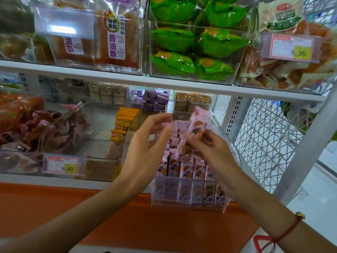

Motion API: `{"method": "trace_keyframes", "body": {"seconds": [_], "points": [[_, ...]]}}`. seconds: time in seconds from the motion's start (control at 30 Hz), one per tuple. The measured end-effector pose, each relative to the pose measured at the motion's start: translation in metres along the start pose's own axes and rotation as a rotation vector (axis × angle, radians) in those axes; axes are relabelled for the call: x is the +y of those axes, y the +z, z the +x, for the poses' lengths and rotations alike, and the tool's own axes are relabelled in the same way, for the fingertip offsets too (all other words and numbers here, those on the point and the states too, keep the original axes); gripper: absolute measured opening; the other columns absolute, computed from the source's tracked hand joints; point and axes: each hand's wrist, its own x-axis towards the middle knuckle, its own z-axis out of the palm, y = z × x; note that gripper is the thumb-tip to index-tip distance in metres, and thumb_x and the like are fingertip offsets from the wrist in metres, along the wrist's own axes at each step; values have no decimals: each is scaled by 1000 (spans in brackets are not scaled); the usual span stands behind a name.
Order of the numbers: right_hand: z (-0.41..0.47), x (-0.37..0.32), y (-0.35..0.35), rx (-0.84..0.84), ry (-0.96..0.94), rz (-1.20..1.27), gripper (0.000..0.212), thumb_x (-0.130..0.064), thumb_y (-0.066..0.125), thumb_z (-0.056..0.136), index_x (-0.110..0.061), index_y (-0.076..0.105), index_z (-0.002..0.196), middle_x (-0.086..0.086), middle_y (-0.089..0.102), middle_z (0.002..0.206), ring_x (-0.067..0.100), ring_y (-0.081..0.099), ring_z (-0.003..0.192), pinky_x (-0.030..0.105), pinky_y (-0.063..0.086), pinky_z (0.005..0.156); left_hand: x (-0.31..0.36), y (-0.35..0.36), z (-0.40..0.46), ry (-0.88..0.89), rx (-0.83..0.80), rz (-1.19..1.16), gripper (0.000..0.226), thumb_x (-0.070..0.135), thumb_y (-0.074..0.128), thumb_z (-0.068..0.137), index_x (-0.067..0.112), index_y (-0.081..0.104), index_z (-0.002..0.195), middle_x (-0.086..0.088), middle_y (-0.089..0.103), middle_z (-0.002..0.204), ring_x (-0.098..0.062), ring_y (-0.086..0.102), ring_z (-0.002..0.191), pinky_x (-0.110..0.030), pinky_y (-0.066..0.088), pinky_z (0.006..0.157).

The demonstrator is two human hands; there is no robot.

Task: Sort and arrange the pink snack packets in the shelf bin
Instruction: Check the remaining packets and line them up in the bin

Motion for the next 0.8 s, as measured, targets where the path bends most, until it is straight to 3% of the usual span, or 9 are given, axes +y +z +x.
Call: {"method": "trace_keyframes", "body": {"seconds": [0.1,0.23,0.3,0.4,0.5,0.53,0.63,0.8], "points": [[2,1,-2,6,124,143,52,-42,68,65,-14,63,109,3,72,104,15,68,98,35,48,97,-7,1,-6,-28,-101,110,33,24,66,83,37,53,110,26,57,104,8,56,98,-9,48,76],[-1,1,3,-15,103,145,49,-40,71,68,-14,64,109,0,75,92,13,71,87,24,56,78,-10,3,-8,28,-159,268,45,33,79,74,37,54,110,25,59,106,5,57,98,-14,49,80],[0,2,3,-13,106,150,51,-40,71,67,-14,63,110,1,75,92,13,71,88,24,56,79,-10,2,-9,57,-134,306,40,35,78,75,40,55,107,26,61,105,6,59,97,-18,50,80],[4,0,-1,-56,109,254,46,-36,65,74,-15,60,115,2,71,106,19,65,103,35,49,94,-8,0,-8,25,-124,280,33,38,70,82,48,55,110,31,62,106,11,57,100,-21,51,84],[5,-4,-7,-58,82,379,42,-28,62,76,-18,62,116,-2,70,100,17,63,103,32,52,87,-8,0,-7,-47,-190,266,37,36,59,90,38,55,127,21,64,116,5,59,106,-32,52,94],[5,-5,-9,-38,70,374,44,-26,63,75,-17,61,118,-2,70,99,17,64,101,29,53,82,-8,0,-7,-40,-226,279,37,35,56,93,36,54,130,20,63,118,5,58,107,-30,51,96],[4,-3,-10,27,54,375,49,-22,67,72,-13,59,119,3,73,98,16,69,93,22,55,72,-8,-1,-7,-1,-238,318,41,36,56,93,42,48,133,27,57,119,16,53,103,-7,45,89],[2,-3,-11,61,52,387,49,-24,72,66,-13,60,112,6,75,94,16,72,85,17,55,66,-8,-3,-5,62,-163,377,49,34,75,78,56,50,114,33,59,107,12,55,102,-9,47,79]]}}
